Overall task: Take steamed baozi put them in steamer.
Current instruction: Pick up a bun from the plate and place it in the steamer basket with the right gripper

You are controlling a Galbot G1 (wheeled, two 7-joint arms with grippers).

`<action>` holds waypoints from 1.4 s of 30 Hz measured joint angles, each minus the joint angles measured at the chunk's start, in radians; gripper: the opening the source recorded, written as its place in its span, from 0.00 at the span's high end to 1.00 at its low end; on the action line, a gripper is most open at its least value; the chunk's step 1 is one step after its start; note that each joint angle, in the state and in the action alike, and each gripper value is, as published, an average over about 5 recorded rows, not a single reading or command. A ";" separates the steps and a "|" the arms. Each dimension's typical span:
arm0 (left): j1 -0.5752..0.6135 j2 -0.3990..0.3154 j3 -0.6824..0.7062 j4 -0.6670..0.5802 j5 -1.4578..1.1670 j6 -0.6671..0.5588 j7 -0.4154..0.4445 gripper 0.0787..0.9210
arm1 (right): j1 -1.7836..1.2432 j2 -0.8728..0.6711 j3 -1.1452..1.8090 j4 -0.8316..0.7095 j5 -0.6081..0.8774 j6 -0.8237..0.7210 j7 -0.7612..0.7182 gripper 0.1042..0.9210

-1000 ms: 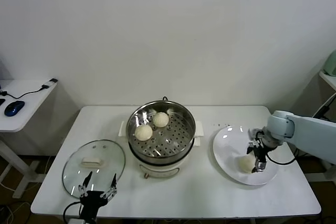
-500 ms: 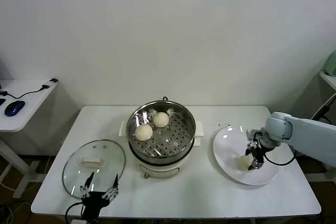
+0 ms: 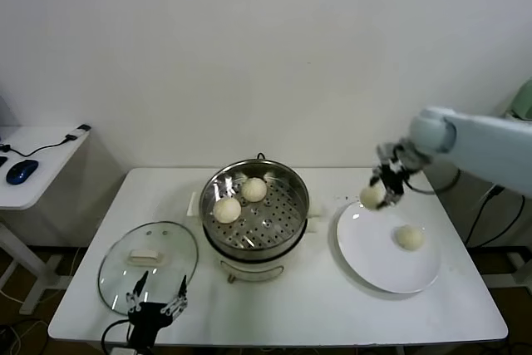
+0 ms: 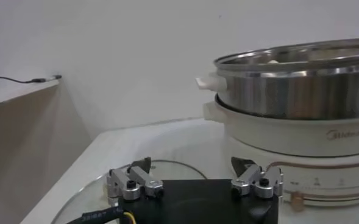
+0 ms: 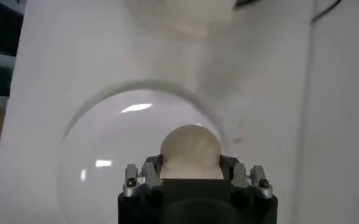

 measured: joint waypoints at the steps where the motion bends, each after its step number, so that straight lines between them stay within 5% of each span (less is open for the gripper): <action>1: -0.001 0.000 0.000 0.000 0.000 0.000 0.000 0.12 | 0.024 0.030 0.003 0.004 0.008 0.025 -0.011 0.35; 17: 0.006 -0.010 0.002 -0.011 0.004 0.001 -0.001 0.12 | 0.045 0.420 0.031 0.137 -0.130 0.298 -0.064 0.35; 33: 0.009 -0.009 -0.003 -0.012 -0.002 -0.003 -0.007 0.12 | -0.154 0.559 0.024 0.047 -0.339 0.361 -0.005 0.35; 42: 0.006 -0.009 -0.003 -0.011 -0.001 -0.003 -0.008 0.12 | -0.176 0.569 0.030 0.023 -0.360 0.394 0.017 0.13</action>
